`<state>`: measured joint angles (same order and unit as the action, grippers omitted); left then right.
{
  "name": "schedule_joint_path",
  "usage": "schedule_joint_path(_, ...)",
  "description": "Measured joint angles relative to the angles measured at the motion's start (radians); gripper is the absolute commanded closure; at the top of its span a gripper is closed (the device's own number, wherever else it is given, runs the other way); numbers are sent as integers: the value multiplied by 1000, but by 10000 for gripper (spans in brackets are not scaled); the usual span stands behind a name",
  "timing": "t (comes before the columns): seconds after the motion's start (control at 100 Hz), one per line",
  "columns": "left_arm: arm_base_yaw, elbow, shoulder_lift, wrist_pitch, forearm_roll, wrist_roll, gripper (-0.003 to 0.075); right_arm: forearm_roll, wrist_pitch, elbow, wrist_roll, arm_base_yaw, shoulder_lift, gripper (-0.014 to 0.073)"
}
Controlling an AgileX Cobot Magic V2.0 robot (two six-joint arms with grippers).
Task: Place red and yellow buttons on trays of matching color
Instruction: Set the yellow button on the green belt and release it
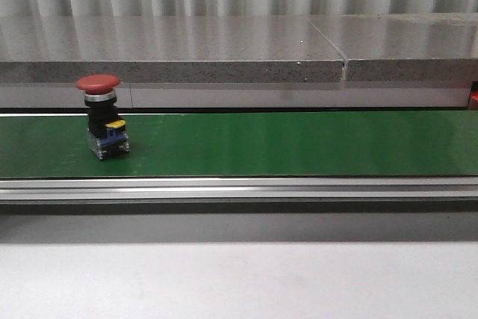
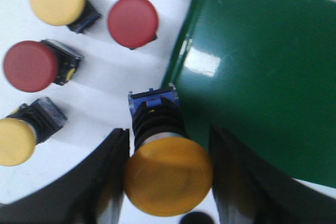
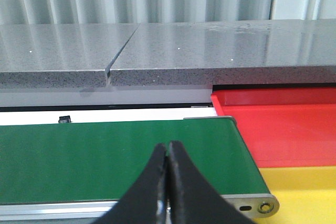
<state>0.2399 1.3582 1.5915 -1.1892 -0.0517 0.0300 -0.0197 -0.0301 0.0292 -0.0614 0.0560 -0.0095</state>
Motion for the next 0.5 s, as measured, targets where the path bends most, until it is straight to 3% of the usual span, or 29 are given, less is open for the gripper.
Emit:
schedule_joint_path(0.24, -127, 0, 10, 31, -8, -6, 483, 0, 0, 0, 0, 0, 0, 665)
schedule_joint_path(0.42, -146, 0, 61, 45, -8, -6, 474, 0, 0, 0, 0, 0, 0, 665)
schedule_joint_path(0.5, -146, 0, 79, 48, -6, -10, 435, 0, 0, 0, 0, 0, 0, 665)
